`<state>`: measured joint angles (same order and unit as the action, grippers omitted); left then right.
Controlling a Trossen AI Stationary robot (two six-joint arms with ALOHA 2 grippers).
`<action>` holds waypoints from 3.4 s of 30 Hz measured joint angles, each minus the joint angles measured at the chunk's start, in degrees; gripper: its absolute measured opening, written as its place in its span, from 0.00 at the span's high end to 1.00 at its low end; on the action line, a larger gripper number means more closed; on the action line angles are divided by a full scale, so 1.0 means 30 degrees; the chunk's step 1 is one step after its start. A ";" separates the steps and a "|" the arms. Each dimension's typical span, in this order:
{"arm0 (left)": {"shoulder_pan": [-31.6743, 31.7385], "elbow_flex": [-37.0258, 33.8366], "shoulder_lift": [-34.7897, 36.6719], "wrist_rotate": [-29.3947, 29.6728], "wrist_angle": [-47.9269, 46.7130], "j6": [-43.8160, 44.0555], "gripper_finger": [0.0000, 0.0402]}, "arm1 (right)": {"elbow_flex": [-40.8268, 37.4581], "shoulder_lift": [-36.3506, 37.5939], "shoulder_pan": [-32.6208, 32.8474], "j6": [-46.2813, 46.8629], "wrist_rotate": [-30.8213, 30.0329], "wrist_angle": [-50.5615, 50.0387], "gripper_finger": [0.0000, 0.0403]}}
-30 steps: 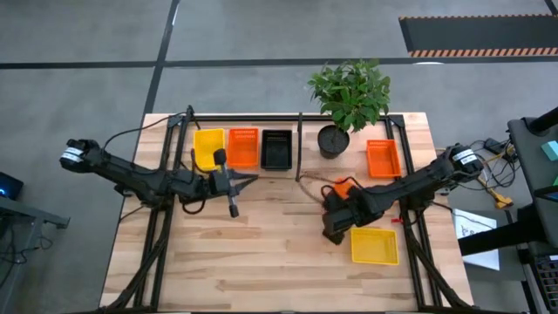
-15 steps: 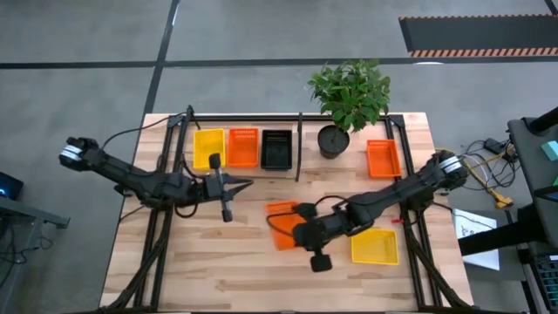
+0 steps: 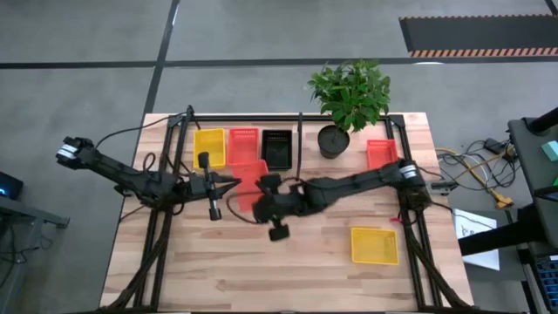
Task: Stack baskets on shelf by color
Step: Stack the bottom orange basket on the orange basket on the shelf, then adjust the stacked yellow baskets on the shelf
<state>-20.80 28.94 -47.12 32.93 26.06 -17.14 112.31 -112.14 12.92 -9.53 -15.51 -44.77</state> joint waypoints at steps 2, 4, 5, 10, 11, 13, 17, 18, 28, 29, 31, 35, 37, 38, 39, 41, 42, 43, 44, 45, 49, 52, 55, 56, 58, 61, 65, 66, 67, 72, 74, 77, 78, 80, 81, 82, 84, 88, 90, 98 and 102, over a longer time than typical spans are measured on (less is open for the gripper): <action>0.0000 -0.0441 0.0254 0.0000 0.0754 -0.0074 1.00 | 0.0880 -0.0683 -0.0732 -0.0370 0.0007 -0.0152 0.98; 0.0000 -0.0749 0.0565 0.0000 0.1483 -0.0074 1.00 | 0.1588 -0.1268 -0.1461 -0.0721 0.0000 -0.0134 0.98; 0.0000 -0.0900 0.0721 0.0005 0.1790 -0.0088 1.00 | 0.1875 -0.1565 -0.1832 -0.0855 0.0007 -0.0093 0.98; 0.0036 -0.1912 0.1421 0.0183 0.3751 -0.0117 1.00 | 0.3212 -0.2847 -0.3442 -0.1903 0.0014 0.0162 0.98; 0.0029 -0.2071 0.1521 0.0182 0.4235 -0.0111 1.00 | 0.3416 -0.3097 -0.3681 -0.2223 0.0014 0.0217 0.98; 0.0029 -0.2316 0.1641 0.0153 0.4994 -0.0111 1.00 | 0.3850 -0.3604 -0.4122 -0.2809 0.0029 0.0348 0.98; 0.0015 -0.2747 0.1639 -0.0075 0.6212 -0.0513 1.00 | 0.4296 -0.4422 -0.4889 -0.3188 0.0000 0.1170 0.98; 0.0007 -0.2860 0.1634 -0.0150 0.6562 -0.0805 1.00 | 0.4315 -0.4510 -0.5037 -0.3200 -0.0015 0.1423 0.98; 0.0007 -0.2956 0.1632 -0.0138 0.6900 -0.1087 1.00 | 0.4315 -0.5069 -0.6255 -0.2812 -0.0026 0.2338 0.98; 0.0006 -0.2956 0.1640 -0.0138 0.6896 -0.1080 1.00 | 0.4315 -0.5175 -0.6333 -0.2805 -0.0020 0.2341 0.98; 0.0000 -0.2956 0.1638 -0.0146 0.6902 -0.1080 1.00 | 0.4315 -0.5380 -0.6418 -0.2765 0.0075 0.2389 0.98; 0.0000 -0.2956 0.1598 -0.0138 0.7096 -0.1080 1.00 | 0.4309 -0.5685 -0.6431 -0.2813 0.0158 0.2347 0.98; 0.0000 -0.2956 0.1574 -0.0138 0.7144 -0.1080 1.00 | 0.4308 -0.5732 -0.6431 -0.2789 0.0160 0.2380 0.98; 0.0000 -0.2956 0.1554 -0.0139 0.7172 -0.1080 1.00 | 0.4308 -0.5737 -0.6431 -0.2786 0.0153 0.2436 0.98; 0.0000 -0.2956 0.1562 -0.0139 0.7165 -0.1080 1.00 | 0.4308 -0.5739 -0.6424 -0.2793 0.0153 0.2455 0.98; 0.0000 -0.2956 0.1586 -0.0133 0.7165 -0.1080 1.00 | 0.4308 -0.5739 -0.6424 -0.2793 0.0153 0.2455 0.98; 0.0000 -0.2956 0.1591 -0.0131 0.7165 -0.1080 1.00 | 0.4308 -0.5732 -0.6424 -0.2793 0.0153 0.2448 0.97; 0.0000 -0.2956 0.1591 -0.0131 0.7165 -0.1084 1.00 | 0.4308 -0.5736 -0.6424 -0.2796 0.0153 0.2448 0.97; 0.0000 -0.2956 0.1591 -0.0131 0.7159 -0.1080 1.00 | 0.4308 -0.5739 -0.6424 -0.2800 0.0153 0.2448 0.96; 0.0000 -0.2956 0.1591 -0.0129 0.7163 -0.1080 1.00 | 0.4308 -0.5739 -0.6416 -0.2800 0.0153 0.2448 0.94; 0.0007 -0.2956 0.1583 -0.0108 0.7159 -0.1080 1.00 | 0.4301 -0.5739 -0.6409 -0.2644 0.0153 0.2448 0.86; 0.0007 -0.2956 0.1584 -0.0073 0.7161 -0.1080 1.00 | 0.4293 -0.5732 -0.6409 -0.2372 0.0153 0.2448 0.78; 0.0012 -0.2956 0.1540 -0.0073 0.7165 -0.1080 1.00 | 0.4301 -0.5718 -0.6399 -0.2312 0.0153 0.2342 0.73; 0.0015 -0.2956 0.1510 -0.0068 0.7165 -0.1080 1.00 | 0.4303 -0.5684 -0.6378 -0.2312 0.0153 0.2247 0.71; 0.0015 -0.2956 0.1478 -0.0076 0.7171 -0.1080 1.00 | 0.4407 -0.5567 -0.6296 -0.2210 0.0138 0.1692 0.68; 0.0000 -0.2956 0.1481 -0.0118 0.7196 -0.1077 1.00 | 0.4637 -0.5263 -0.6070 -0.1555 0.0138 0.0480 0.66; 0.0000 -0.2956 0.1475 -0.0131 0.7216 -0.1072 1.00 | 0.4650 -0.4503 -0.5670 -0.0387 0.0105 -0.2014 0.65; 0.0000 -0.2956 0.1474 -0.0131 0.7209 -0.1072 1.00 | 0.4650 -0.4282 -0.5501 -0.0108 0.0089 -0.2717 0.66; 0.0000 -0.2956 0.1474 -0.0131 0.7207 -0.1072 1.00 | 0.4650 -0.4053 -0.5314 0.0174 0.0102 -0.3530 0.66; 0.0022 -0.3174 0.1152 0.0143 0.6750 -0.0905 1.00 | 0.4650 -0.3246 -0.3848 0.1424 0.0196 -0.7327 0.71; 0.0022 -0.3195 0.0774 0.0897 0.6298 -0.0700 1.00 | 0.4650 -0.2973 -0.3065 0.1981 0.0208 -0.8763 0.73; 0.0172 -0.2611 0.0132 0.4379 0.4438 0.0389 1.00 | 0.4650 -0.2611 -0.1841 0.2917 0.0198 -1.0639 0.77; 0.0248 -0.2249 -0.0050 0.5639 0.3126 0.0944 1.00 | 0.4634 -0.2452 -0.1434 0.3272 0.0189 -1.1024 0.78; 0.0552 -0.1312 -0.0285 0.6901 -0.0405 0.2737 1.00 | 0.4572 -0.2117 -0.0598 0.3955 0.0182 -1.1794 0.80; 0.0779 -0.0671 -0.0383 0.6895 -0.2516 0.4043 1.00 | 0.4527 -0.1911 -0.0171 0.4339 0.0182 -1.2157 0.81; 0.1036 0.0002 -0.0481 0.6669 -0.4836 0.5524 1.00 | 0.4431 -0.1672 0.0225 0.4564 0.0177 -1.2410 0.82; 0.1610 0.1451 -0.0828 0.5829 -0.9692 0.8638 1.00 | 0.4145 -0.1110 0.1016 0.4996 0.0167 -1.2909 0.84; 0.1938 0.3565 -0.1813 0.4971 -1.7495 1.4262 1.00 | 0.2421 0.0884 0.2414 0.6048 0.0160 -1.2794 0.88; 0.1931 0.4069 -0.2208 0.4691 -1.9244 1.5794 1.00 | 0.1099 0.2198 0.3051 0.7026 0.0138 -1.2270 0.89; 0.1947 0.4445 -0.3316 0.0616 -2.0033 1.7273 1.00 | -0.6502 0.8011 0.6761 1.0044 -0.2548 -0.6887 0.92; 0.2589 0.4676 -0.3625 0.0612 -2.0428 1.7275 1.00 | -1.0599 1.0531 0.8931 1.0589 -0.4372 -0.3569 0.92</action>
<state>-13.03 42.97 -58.00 34.76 -35.23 34.68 80.51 -80.55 39.71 22.23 -28.62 -55.48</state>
